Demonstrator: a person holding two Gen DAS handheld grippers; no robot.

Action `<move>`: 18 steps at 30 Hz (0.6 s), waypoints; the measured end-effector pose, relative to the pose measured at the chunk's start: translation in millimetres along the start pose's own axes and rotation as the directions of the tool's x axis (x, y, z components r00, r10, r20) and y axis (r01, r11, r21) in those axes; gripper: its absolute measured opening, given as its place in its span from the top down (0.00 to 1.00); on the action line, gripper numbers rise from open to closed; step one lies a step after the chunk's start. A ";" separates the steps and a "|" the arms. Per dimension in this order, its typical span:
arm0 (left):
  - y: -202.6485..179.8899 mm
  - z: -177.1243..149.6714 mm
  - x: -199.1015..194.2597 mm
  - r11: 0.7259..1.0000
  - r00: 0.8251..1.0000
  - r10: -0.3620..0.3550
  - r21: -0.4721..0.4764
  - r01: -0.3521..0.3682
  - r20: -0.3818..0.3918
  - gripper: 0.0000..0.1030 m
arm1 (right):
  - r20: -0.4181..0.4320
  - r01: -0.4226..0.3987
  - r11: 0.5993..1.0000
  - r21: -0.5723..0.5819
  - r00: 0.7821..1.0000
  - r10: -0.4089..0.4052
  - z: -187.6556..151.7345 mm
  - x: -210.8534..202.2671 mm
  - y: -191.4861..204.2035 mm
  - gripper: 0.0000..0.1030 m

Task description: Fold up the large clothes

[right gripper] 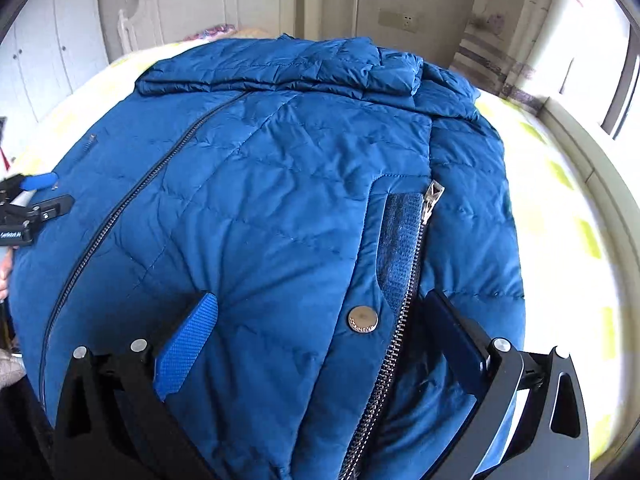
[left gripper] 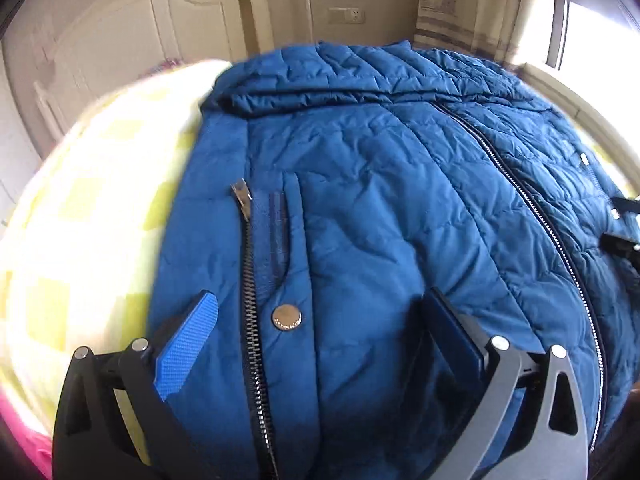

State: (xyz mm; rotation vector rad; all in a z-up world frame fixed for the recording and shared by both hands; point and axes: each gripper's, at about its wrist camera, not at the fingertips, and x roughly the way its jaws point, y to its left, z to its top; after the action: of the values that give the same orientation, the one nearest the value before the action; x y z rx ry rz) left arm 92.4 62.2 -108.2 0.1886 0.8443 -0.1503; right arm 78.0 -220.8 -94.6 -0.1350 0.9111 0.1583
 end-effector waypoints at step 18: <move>-52.2 -29.0 -27.7 0.981 0.994 -0.113 0.158 0.111 0.007 0.02 | 0.017 -0.112 0.973 -0.200 0.993 0.117 -23.7 -23.9 68.8 0.04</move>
State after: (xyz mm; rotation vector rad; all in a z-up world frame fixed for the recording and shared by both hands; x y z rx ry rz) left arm 42.4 19.4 -111.6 0.2874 0.8281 -0.3243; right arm 31.9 -159.6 -93.4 -0.2653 0.8734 0.3582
